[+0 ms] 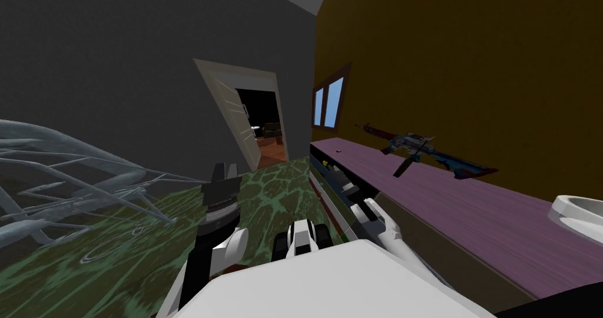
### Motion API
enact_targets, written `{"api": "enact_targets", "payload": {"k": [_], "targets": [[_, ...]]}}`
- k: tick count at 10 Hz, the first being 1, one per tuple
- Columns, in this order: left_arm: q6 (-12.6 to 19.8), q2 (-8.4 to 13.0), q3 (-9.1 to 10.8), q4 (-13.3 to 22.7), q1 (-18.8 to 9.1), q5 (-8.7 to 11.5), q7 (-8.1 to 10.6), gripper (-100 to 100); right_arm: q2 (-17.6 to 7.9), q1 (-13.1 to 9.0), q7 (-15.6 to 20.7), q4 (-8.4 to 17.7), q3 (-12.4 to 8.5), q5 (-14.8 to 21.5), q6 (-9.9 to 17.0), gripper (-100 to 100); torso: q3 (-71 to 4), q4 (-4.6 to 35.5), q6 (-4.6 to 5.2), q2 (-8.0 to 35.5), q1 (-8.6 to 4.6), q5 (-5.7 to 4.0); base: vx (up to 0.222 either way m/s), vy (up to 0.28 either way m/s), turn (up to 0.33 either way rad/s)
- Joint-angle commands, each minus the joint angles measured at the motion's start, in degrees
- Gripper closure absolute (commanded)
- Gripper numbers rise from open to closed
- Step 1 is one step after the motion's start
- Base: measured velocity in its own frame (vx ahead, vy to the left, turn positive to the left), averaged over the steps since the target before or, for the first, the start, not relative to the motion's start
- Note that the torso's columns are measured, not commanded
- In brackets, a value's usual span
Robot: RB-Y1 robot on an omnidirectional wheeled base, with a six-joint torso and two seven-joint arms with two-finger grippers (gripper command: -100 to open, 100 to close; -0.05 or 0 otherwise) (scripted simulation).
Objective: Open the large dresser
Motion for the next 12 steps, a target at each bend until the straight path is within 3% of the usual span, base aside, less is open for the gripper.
{"api": "enact_targets", "payload": {"k": [1, 4, 9, 10, 12], "targets": [[0.0, 0.0, 0.00, 0.0, 0.0, 0.0, 0.00, 0, -1.4, -1.4, 2.1, 4.1, -0.4, 2.1, -0.3, -100, 0.0, 0.0, -0.06, 0.0, 0.01, 0.00, 0.053, 0.047, 0.142], [0.0, 0.0, 0.00, 0.0, 0.0, 0.0, 0.00, 0, -4.5, -4.3, 5.3, 9.3, -1.1, 5.7, -0.5, -100, 0.0, 0.0, 0.01, 0.0, -0.04, -0.01, 0.054, 0.043, 0.182], [0.0, 0.0, 0.00, 0.0, 0.0, 0.0, 0.00, 0, -7.7, -7.0, 8.5, 17.7, -1.8, 9.3, -0.4, -100, 0.0, 0.0, -0.07, 0.0, 0.05, 0.01, 0.032, 0.042, 0.169], [0.0, 0.0, 0.00, 0.0, 0.0, 0.0, 0.00, 0, -9.4, -8.3, 10.1, 20.1, -2.1, 11.1, -0.3, -100, 0.0, 0.0, 0.02, 0.0, -0.02, -0.01, 0.017, 0.045, 0.163], [0.0, 0.0, 0.00, 0.0, 0.0, 0.0, 0.00, 0, -9.4, -8.3, 10.1, 21.1, -2.1, 11.1, -0.3, -100, 0.0, 0.0, -0.01, 0.0, -0.01, -0.01, 0.007, 0.026, 0.050]]}}
